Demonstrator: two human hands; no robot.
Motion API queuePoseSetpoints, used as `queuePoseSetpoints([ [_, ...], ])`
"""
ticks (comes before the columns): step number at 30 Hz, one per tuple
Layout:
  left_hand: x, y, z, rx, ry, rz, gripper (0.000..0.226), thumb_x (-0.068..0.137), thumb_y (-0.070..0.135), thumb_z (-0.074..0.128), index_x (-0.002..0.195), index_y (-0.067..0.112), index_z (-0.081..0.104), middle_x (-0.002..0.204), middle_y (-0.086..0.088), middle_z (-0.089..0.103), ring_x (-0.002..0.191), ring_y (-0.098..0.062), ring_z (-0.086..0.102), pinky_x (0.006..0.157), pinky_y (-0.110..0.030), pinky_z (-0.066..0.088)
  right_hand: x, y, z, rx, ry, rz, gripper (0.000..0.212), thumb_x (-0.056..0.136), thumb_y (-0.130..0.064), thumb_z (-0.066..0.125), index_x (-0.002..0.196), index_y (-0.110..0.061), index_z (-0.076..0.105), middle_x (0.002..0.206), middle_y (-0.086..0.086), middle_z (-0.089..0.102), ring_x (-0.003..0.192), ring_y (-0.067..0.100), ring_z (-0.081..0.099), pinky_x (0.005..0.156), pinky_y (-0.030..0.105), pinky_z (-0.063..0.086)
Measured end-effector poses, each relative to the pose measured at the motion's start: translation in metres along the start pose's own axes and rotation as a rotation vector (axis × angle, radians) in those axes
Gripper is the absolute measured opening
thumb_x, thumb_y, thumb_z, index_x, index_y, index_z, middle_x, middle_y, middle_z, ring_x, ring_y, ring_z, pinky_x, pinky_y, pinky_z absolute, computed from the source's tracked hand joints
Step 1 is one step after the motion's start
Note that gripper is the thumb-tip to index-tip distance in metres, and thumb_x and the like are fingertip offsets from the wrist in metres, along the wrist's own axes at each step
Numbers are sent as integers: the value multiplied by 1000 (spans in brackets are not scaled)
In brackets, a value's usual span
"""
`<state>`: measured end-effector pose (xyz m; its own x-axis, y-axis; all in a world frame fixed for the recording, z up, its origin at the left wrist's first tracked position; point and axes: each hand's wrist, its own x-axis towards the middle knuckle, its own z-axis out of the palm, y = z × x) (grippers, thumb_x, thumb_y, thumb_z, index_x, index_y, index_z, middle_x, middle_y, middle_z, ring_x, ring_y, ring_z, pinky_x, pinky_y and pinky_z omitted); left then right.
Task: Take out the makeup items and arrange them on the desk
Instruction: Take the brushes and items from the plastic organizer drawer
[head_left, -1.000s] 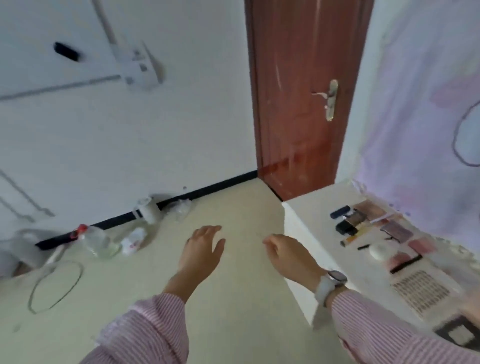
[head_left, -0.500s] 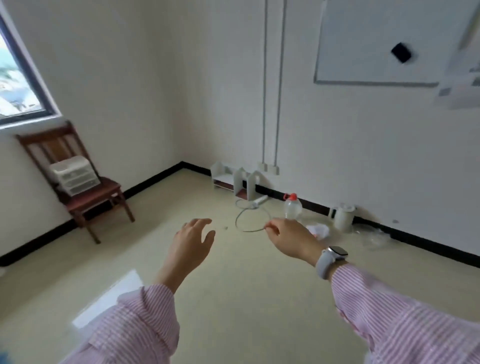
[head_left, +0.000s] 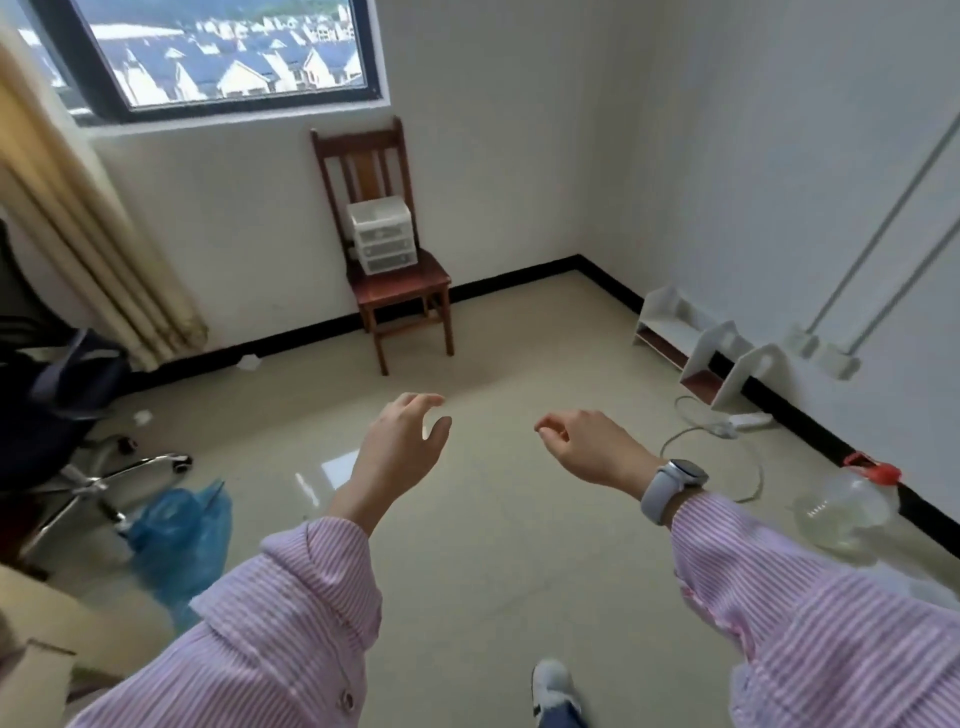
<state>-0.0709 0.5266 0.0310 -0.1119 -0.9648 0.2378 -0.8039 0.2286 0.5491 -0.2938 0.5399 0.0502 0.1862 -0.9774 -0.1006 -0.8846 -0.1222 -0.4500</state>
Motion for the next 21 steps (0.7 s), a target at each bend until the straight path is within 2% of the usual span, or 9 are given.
queuePoseSetpoints([
  [5, 132, -10, 24, -73, 73, -145, 32, 90, 21, 56, 119, 7, 59, 120, -8, 59, 114, -24, 53, 96, -33, 40, 152, 22, -32, 25, -10, -111, 29, 94, -22, 41, 115, -13, 58, 117, 7, 60, 106, 23, 55, 89, 30, 42],
  [9, 214, -38, 24, -60, 120, -219, 32, 89, 21, 56, 119, 9, 59, 120, -7, 60, 114, -22, 52, 97, -35, 40, 272, 10, -48, 55, 13, -191, 30, 94, -20, 40, 117, -13, 58, 116, 7, 60, 106, 23, 55, 91, 32, 43],
  [15, 308, -148, 14, 57, 131, -440, 35, 91, 23, 54, 123, 9, 56, 126, -7, 56, 119, -23, 48, 100, -38, 37, 430, -14, -26, 73, -71, -275, 29, 94, -19, 41, 117, -14, 58, 114, 6, 61, 106, 21, 53, 92, 33, 43],
  [21, 468, -249, 18, 73, 89, -470, 37, 93, 30, 49, 127, 15, 51, 131, -2, 51, 123, -20, 43, 99, -37, 34, 606, -40, -14, 62, -98, -265, 31, 93, -15, 42, 121, -10, 55, 124, 9, 57, 117, 23, 48, 100, 31, 36],
])
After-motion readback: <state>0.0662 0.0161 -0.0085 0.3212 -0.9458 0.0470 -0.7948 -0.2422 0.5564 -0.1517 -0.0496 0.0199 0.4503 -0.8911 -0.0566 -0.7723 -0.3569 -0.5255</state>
